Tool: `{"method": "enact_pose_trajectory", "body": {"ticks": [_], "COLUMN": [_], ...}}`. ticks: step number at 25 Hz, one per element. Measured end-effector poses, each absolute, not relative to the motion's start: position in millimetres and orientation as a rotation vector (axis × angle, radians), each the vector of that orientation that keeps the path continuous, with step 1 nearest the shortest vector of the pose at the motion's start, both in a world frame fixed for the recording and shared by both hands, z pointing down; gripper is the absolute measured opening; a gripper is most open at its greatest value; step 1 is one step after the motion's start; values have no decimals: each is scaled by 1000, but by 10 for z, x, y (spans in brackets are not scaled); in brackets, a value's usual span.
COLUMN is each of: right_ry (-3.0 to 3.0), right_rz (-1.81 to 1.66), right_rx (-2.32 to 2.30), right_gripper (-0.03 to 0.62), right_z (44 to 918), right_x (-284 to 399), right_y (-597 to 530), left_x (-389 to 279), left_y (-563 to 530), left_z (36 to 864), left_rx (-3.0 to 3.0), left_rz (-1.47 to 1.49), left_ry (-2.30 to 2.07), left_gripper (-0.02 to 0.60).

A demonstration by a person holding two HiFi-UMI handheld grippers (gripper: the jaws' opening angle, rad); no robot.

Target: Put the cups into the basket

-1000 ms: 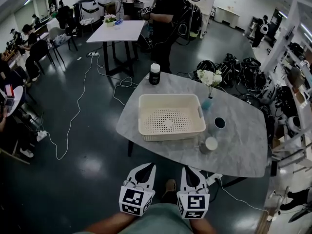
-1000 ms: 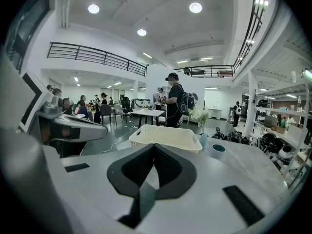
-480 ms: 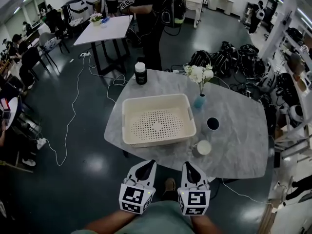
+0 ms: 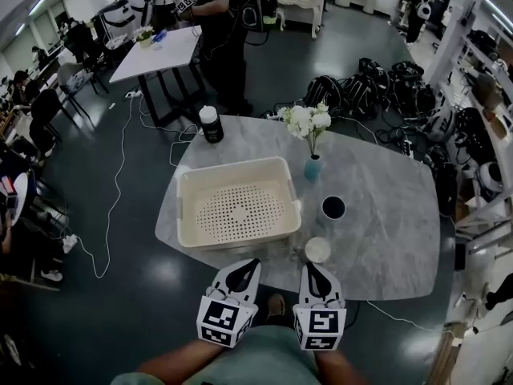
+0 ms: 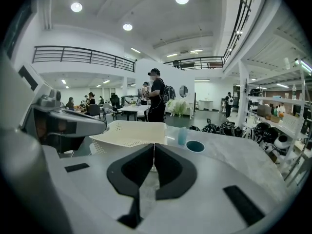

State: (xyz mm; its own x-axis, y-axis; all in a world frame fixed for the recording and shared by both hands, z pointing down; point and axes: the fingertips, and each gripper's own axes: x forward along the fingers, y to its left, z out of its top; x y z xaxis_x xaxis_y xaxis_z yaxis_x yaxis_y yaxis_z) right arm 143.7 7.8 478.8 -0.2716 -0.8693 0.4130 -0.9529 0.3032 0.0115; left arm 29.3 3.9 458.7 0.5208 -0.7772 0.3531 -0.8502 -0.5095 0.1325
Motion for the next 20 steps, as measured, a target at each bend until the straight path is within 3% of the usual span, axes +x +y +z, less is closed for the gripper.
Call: {"method": "enact_pose_trajectory", "body": {"ticks": [16, 20], "right_ry": [-2239, -2231], "right_rz": [404, 440], "right_rx": [1520, 1475], "right_gripper": [20, 164], "right_z": [5194, 5356], "right_x": [1921, 1941], "right_y": [-226, -272], "left_x": [946, 1036], "left_y": [-329, -411], "left_z": [4930, 5080], "left_rx": [2453, 2458], "left_rz": [462, 493], "left_ry": [-1315, -1272], "left_gripper": [6, 6]}}
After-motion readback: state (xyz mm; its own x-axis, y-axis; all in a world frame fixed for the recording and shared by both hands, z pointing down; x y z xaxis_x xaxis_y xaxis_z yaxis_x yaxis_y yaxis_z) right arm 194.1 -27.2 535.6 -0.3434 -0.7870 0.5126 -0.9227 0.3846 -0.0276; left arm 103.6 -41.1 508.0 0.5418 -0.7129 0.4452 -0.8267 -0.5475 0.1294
